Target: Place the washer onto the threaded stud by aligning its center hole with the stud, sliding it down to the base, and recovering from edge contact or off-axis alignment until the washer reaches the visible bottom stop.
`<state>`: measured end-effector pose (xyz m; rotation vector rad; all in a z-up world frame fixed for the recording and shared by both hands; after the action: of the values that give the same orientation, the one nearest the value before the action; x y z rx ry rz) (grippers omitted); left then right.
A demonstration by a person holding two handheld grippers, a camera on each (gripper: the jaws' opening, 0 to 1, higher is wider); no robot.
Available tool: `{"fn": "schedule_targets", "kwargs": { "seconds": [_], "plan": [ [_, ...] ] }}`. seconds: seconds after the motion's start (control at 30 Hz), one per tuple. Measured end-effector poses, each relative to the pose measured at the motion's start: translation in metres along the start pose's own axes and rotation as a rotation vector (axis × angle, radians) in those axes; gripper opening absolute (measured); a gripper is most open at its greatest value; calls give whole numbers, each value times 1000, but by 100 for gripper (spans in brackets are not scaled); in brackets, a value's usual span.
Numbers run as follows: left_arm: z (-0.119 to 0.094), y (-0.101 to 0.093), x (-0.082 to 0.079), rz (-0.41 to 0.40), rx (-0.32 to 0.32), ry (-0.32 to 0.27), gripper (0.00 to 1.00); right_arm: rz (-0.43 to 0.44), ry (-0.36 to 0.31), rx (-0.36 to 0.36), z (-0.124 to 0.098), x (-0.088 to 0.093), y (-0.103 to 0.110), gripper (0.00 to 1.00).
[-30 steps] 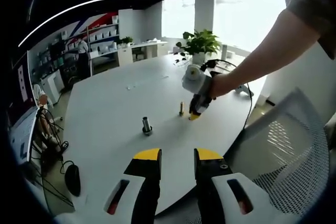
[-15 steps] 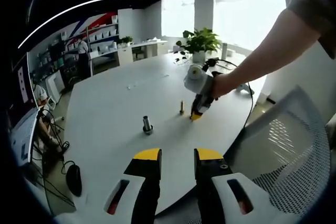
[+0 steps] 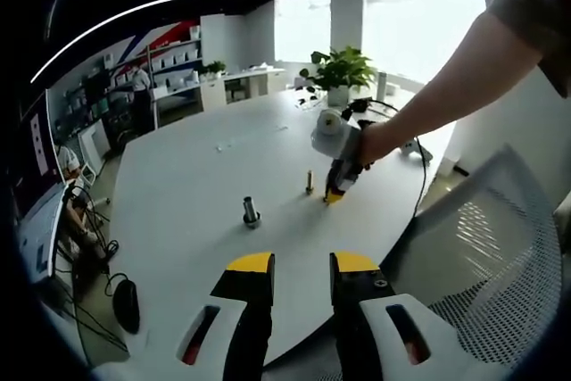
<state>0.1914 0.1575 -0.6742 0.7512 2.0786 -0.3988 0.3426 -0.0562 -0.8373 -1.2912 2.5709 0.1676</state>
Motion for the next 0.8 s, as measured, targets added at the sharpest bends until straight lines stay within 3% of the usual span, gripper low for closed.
{"fn": "schedule_targets", "kwargs": {
  "seconds": [0.43,0.8],
  "plan": [
    [1,-1,1,4,3,11,23,-60,86,9,3,-1,-3,14],
    [1,0,2,3,1,10,23,-15,10,18,-1,8,-2,13]
  ]
}}
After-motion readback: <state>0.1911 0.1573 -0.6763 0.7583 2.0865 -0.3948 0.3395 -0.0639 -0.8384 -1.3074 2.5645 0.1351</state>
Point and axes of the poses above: the point that each gripper's makers call its tool centre point, and the gripper's own axes: z roughly forward along the fingers, y roughly to its left, x roughly out of its underside, the point moved 3 cm from there along -z, roughly backward along the fingers
